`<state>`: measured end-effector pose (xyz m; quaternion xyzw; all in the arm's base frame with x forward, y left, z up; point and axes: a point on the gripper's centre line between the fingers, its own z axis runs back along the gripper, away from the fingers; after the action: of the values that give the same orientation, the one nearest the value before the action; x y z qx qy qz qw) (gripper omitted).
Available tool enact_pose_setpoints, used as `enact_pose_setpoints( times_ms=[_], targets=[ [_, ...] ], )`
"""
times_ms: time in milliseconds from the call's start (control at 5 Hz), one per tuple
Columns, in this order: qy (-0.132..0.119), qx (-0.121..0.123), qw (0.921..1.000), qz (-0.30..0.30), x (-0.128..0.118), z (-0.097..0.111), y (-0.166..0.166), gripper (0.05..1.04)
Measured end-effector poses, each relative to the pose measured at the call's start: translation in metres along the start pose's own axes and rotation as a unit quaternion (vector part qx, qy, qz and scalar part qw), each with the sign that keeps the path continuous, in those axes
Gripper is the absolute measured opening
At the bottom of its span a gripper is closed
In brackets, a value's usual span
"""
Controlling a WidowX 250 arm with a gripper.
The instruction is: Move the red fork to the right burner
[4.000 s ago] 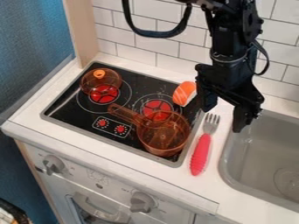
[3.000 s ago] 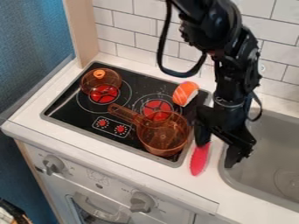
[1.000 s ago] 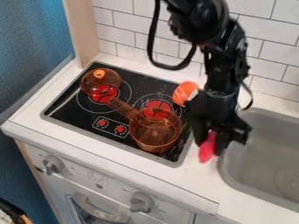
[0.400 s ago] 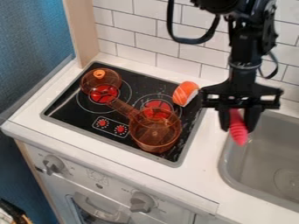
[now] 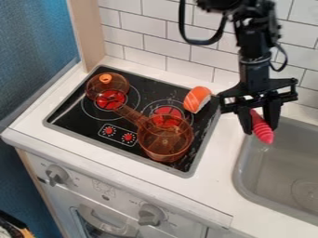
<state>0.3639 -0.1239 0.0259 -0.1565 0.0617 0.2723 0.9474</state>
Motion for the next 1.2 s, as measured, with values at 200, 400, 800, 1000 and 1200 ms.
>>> enact_pose_setpoints(
  times_ms=[200,400,800,1000,1200],
  targets=[
    [0.007,-0.013,0.9996,0.025,0.003,0.001,0.001,0.457],
    [0.001,-0.014,0.9991,0.040,0.008,-0.001,0.009,0.457],
    [0.000,-0.001,0.9968,0.080,0.018,-0.002,0.033,0.457],
    [-0.007,0.002,0.9955,0.095,0.026,0.001,0.041,0.458],
    [-0.015,0.005,0.9940,0.108,0.033,0.007,0.052,0.457]
  ],
)
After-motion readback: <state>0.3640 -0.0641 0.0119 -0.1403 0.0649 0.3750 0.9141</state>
